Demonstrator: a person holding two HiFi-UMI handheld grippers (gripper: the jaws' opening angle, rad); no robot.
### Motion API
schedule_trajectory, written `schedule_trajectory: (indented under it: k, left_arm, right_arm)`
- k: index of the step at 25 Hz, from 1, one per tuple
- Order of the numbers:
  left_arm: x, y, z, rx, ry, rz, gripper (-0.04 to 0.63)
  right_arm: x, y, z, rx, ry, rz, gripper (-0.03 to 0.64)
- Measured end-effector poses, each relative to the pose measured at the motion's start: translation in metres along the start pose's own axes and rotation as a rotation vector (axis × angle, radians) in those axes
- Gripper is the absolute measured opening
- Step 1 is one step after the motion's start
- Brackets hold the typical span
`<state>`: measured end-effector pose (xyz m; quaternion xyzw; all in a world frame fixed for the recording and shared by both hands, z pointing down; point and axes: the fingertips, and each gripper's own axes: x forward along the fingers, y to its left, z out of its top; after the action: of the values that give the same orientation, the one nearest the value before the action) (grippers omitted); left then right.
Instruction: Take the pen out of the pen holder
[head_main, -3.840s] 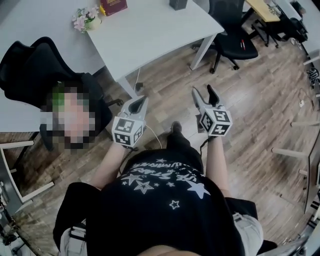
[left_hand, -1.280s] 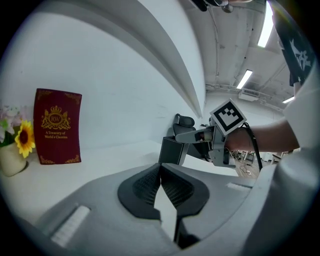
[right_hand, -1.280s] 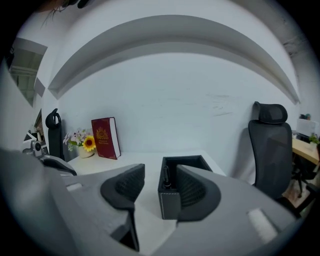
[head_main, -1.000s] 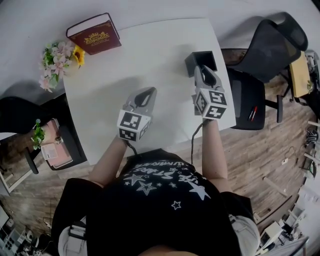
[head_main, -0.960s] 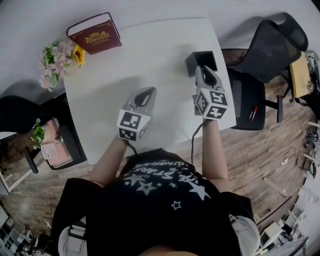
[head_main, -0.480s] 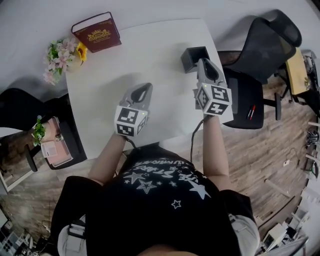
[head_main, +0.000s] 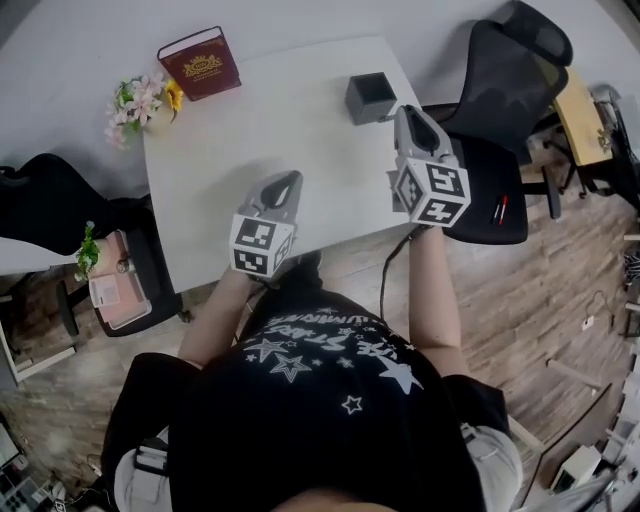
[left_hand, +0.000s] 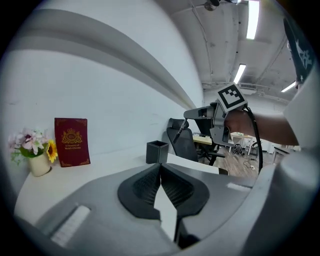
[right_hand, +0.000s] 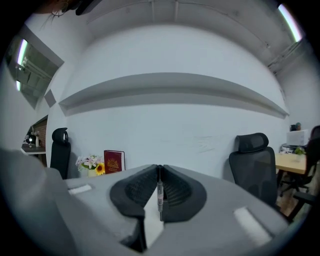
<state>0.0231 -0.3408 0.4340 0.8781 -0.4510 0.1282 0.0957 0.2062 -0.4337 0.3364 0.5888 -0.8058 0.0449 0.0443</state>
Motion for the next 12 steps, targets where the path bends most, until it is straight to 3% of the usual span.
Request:
schedule_trajectory:
  k: [12]
  left_arm:
    - [-0.109, -0.09, -0.032, 0.051, 0.01, 0.024, 0.011]
  right_arm:
    - [-0.159, 0.024, -0.05, 0.095, 0.016, 0.015, 0.037]
